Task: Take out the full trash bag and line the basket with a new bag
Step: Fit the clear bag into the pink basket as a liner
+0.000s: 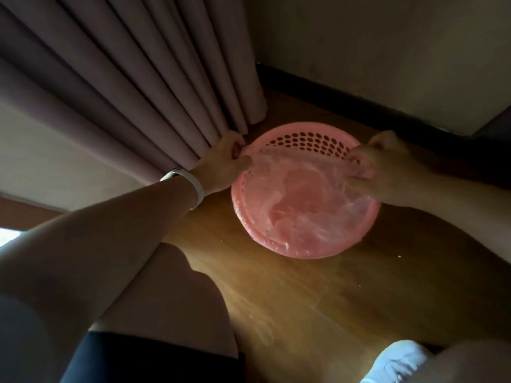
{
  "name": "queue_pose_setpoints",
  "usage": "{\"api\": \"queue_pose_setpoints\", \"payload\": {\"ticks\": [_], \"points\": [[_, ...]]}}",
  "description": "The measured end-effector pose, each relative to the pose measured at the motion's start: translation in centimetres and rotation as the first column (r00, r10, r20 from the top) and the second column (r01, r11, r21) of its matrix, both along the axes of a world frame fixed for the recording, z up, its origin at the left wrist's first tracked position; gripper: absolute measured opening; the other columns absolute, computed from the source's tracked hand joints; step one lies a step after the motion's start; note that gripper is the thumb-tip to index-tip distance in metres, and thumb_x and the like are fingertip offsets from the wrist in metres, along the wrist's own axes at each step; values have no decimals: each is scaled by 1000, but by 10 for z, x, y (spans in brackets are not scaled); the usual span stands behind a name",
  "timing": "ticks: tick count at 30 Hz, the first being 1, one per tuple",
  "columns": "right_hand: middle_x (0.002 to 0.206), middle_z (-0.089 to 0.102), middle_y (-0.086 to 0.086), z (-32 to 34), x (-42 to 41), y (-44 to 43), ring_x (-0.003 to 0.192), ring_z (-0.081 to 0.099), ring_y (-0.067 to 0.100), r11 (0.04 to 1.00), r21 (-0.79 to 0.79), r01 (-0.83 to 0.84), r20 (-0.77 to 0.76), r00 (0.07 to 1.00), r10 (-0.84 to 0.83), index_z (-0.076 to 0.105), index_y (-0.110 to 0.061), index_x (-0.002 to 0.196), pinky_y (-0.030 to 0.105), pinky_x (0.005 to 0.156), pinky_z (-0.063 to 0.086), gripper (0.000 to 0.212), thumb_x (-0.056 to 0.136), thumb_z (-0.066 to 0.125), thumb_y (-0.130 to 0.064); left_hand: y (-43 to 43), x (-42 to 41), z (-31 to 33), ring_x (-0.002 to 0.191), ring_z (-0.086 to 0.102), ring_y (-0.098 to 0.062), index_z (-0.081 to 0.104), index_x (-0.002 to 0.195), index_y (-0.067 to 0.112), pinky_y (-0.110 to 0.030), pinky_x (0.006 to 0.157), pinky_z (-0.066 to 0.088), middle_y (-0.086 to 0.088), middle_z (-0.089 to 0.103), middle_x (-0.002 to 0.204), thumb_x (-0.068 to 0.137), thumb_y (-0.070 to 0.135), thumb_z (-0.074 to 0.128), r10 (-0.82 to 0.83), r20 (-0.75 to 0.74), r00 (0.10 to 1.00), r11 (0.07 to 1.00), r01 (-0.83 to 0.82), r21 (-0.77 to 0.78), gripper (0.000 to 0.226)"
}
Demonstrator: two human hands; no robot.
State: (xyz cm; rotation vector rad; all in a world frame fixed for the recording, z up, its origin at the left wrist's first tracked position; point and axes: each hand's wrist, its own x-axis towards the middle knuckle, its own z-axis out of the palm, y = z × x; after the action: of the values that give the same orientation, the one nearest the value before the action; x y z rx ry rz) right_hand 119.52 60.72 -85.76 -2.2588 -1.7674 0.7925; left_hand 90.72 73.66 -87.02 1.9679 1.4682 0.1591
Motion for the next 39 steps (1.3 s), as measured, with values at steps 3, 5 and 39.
{"api": "queue_pose_setpoints", "payload": {"ticks": [3, 5, 39], "points": [[125, 30, -1, -2, -3, 2, 119, 37, 22, 997, 79, -8, 5, 1000, 7, 64, -21, 117, 40, 101, 44, 39, 83, 72, -39, -2, -1, 0, 108, 49, -18, 42, 135, 32, -34, 91, 43, 5, 43, 123, 87, 48, 60, -124, -58, 991, 986, 130, 104, 54], [125, 33, 0, -4, -3, 3, 124, 37, 23, 995, 102, -13, 6, 1000, 13, 67, -19, 112, 44, 104, 43, 31, 85, 71, -34, -3, 2, 2, 117, 45, -20, 45, 137, 31, -38, 101, 41, 0, 42, 131, 87, 48, 63, -211, -95, 973, 964, 224, 146, 55], [86, 59, -11, -22, 8, 19, 75, 54, 1, 947, 187, 260, -270, 941, -205, 65, -26, 99, 18, 60, 39, 16, 93, 54, -36, 1, 30, -6, 97, 51, -8, 67, 105, 21, -26, 84, 46, 4, 57, 108, 91, 35, 62, -277, -51, 959, 927, 281, 250, 20]]}}
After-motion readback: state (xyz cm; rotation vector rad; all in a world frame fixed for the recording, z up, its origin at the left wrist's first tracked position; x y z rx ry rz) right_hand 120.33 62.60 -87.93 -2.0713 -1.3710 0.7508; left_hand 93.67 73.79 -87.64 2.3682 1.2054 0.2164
